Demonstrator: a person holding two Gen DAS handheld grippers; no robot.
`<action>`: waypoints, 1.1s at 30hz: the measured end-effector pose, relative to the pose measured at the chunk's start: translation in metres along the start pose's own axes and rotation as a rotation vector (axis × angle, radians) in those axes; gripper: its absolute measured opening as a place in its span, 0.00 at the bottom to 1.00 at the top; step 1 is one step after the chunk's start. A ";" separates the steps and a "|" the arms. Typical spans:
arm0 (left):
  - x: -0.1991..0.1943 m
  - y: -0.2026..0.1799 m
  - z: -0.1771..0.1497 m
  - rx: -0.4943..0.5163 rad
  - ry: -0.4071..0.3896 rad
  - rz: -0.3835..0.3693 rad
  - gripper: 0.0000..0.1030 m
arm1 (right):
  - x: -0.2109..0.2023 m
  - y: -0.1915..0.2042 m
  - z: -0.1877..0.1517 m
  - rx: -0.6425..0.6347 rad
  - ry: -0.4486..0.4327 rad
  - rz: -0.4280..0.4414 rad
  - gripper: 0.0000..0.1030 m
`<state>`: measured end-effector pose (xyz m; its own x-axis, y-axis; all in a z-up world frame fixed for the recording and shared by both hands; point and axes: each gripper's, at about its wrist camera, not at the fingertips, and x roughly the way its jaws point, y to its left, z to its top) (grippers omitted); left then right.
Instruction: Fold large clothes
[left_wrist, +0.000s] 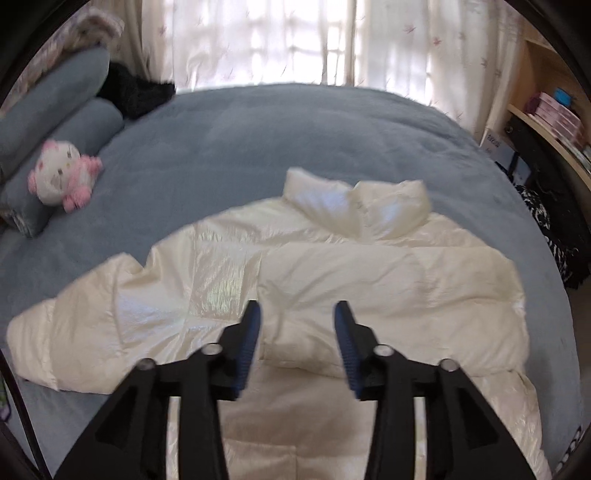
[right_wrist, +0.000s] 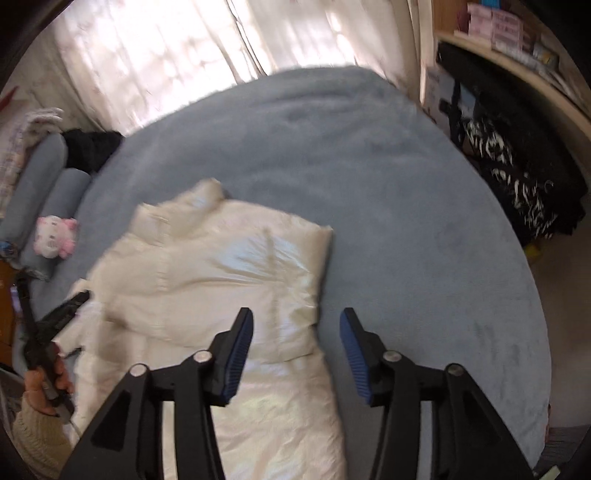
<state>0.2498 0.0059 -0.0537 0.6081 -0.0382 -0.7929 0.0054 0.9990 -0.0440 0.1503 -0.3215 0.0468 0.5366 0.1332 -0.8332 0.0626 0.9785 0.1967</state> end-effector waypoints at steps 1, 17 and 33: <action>-0.009 -0.005 0.001 0.017 -0.013 0.001 0.45 | -0.011 0.009 0.000 0.004 -0.007 0.032 0.52; -0.071 -0.064 0.010 0.096 -0.059 -0.142 0.59 | -0.044 0.115 -0.010 0.019 0.026 0.375 0.52; 0.106 -0.087 0.006 0.013 0.017 -0.087 0.57 | 0.223 0.072 0.021 0.116 0.052 0.286 0.52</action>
<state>0.3190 -0.0848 -0.1300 0.5912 -0.1254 -0.7967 0.0685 0.9921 -0.1053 0.2922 -0.2247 -0.1135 0.5031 0.4109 -0.7603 0.0127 0.8762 0.4819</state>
